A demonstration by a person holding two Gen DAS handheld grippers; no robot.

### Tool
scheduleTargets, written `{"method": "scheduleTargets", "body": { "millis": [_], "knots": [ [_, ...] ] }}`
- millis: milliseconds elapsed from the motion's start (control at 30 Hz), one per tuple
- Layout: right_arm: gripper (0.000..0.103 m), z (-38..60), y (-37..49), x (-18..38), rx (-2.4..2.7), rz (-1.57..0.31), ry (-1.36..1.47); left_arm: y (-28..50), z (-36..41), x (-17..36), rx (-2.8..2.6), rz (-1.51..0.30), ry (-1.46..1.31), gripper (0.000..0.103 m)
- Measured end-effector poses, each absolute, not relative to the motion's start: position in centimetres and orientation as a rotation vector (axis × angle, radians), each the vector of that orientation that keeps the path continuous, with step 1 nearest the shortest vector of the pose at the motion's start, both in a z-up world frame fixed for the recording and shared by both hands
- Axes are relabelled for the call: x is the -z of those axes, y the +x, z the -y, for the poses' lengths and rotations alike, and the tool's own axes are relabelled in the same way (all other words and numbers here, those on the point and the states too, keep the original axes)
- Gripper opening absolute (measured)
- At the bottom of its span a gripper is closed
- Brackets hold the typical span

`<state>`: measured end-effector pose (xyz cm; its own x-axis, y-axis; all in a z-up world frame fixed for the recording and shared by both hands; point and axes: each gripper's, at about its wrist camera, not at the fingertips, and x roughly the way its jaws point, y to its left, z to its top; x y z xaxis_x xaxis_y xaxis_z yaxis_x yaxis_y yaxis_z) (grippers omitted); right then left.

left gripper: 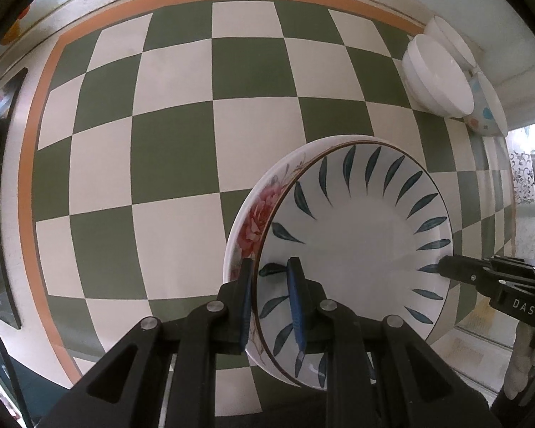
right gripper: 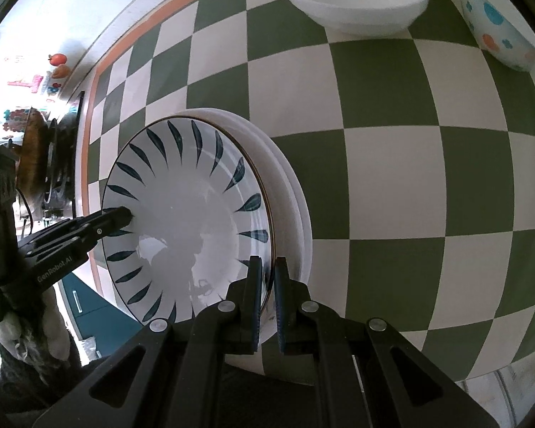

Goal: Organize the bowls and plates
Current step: 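Lay the blue-striped plate onto the pink-flower plate in the right gripper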

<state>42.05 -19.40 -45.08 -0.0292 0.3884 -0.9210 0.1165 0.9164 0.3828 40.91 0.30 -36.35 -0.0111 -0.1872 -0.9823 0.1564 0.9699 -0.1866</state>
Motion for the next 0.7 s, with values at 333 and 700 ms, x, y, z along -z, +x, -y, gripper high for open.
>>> {"method": "scheduleTargets", "body": {
  "millis": [333,700],
  "knots": [
    [0.008,19.33,41.99,45.78,-0.208,-1.607,0.412,41.05,0.21,37.14,0.279,-1.564,-0.004,0.018],
    [0.011,19.39,42.25,45.64,-0.181,-1.611,0.432,40.76,-0.18,37.50,0.259,-1.588,-0.047,0.020]
  ]
}}
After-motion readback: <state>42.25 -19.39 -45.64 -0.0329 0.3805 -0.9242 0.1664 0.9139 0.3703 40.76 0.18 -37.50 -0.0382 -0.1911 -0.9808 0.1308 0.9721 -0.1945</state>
